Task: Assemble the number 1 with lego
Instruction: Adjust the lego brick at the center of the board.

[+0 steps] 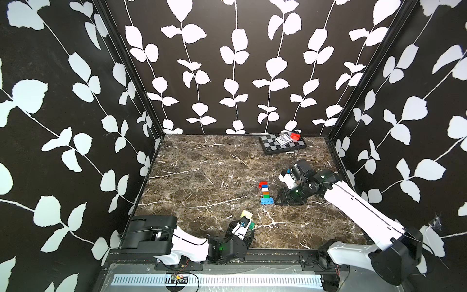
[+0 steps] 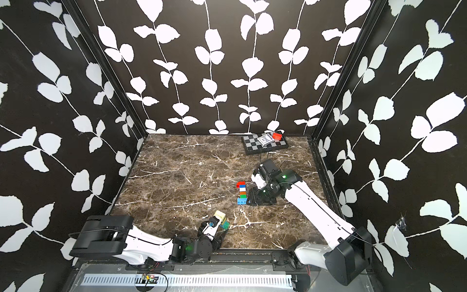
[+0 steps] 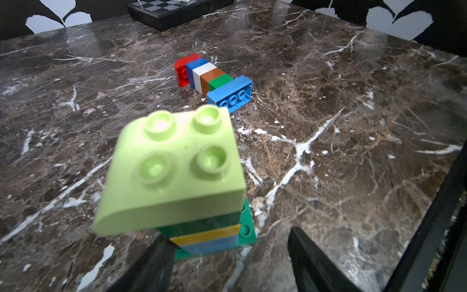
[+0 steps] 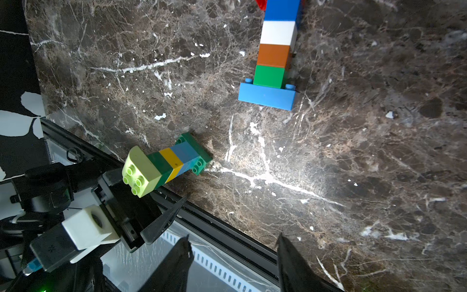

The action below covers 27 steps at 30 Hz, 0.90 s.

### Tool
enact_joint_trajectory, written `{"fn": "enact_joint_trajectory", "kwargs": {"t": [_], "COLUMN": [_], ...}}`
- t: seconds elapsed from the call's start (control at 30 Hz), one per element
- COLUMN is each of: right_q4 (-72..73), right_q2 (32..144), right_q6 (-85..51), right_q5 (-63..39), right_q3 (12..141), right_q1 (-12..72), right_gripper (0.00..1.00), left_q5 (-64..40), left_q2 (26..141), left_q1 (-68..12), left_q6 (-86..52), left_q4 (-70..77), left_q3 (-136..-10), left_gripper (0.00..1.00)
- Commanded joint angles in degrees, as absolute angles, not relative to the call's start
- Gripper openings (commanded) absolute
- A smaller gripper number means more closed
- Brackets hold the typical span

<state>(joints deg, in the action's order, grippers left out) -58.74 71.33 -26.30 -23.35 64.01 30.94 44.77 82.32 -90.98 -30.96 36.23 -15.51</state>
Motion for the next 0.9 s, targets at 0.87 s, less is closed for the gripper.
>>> {"fn": "enact_joint_trajectory", "kwargs": {"t": [0.87], "right_q4": [-58.6], "right_q2": [71.1], "right_q6": [-27.9], "right_q5": [-26.5], "right_q3": [62.3], "right_q1": [30.5], "right_gripper": [0.5], "left_q5": [39.3], "left_q2": [87.8], "left_q1": [-84.8], "left_q6": [-25.8], "left_q4": [58.5], "left_q3": [-9.4], "left_gripper": [0.5]}}
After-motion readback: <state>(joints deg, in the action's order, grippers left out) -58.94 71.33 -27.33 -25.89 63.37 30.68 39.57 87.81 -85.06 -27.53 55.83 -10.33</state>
